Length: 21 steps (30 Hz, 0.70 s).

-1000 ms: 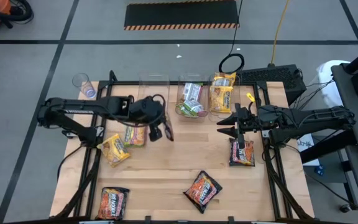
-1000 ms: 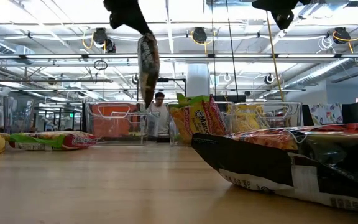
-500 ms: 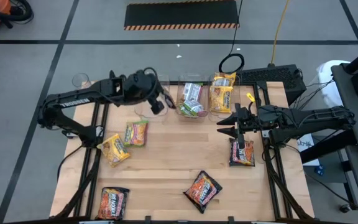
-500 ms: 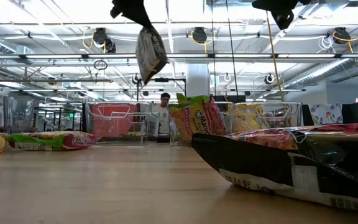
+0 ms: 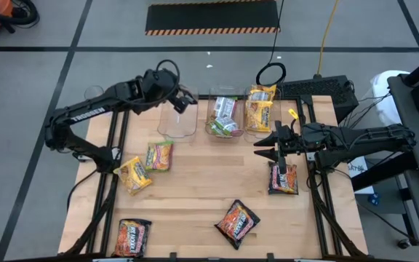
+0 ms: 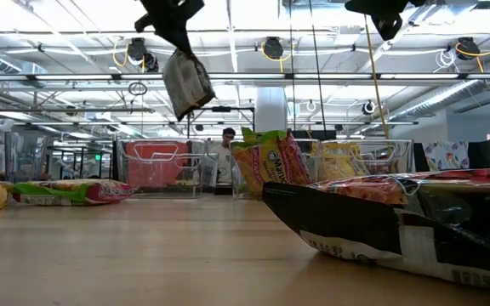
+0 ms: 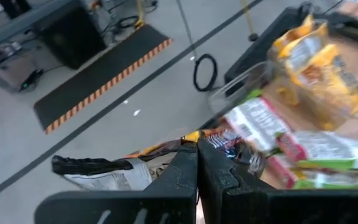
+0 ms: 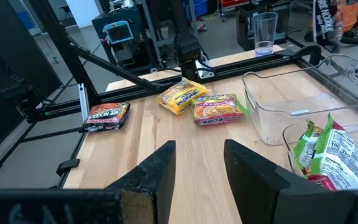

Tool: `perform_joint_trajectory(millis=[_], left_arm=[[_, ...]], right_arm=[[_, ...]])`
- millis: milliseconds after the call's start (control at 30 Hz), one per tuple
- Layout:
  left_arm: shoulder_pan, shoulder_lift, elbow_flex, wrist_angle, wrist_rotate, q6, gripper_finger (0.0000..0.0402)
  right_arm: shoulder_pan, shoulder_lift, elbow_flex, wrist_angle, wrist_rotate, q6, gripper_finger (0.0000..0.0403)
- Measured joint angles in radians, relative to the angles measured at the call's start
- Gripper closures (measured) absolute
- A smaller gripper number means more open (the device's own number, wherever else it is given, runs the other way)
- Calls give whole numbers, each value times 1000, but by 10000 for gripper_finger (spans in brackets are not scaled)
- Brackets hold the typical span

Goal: Sort Maruchan noodles
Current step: Put the black noodle pack into the left transparent bin

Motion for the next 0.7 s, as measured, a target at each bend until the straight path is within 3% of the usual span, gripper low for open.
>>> perform_joint_trajectory(millis=[200, 700], left_arm=[[49, 29, -36, -38, 2, -7, 402], [127, 235, -50, -17, 129, -5, 402]], right_arm=[[0, 0, 0, 0, 0, 0, 273], [0, 0, 0, 0, 0, 0, 273]])
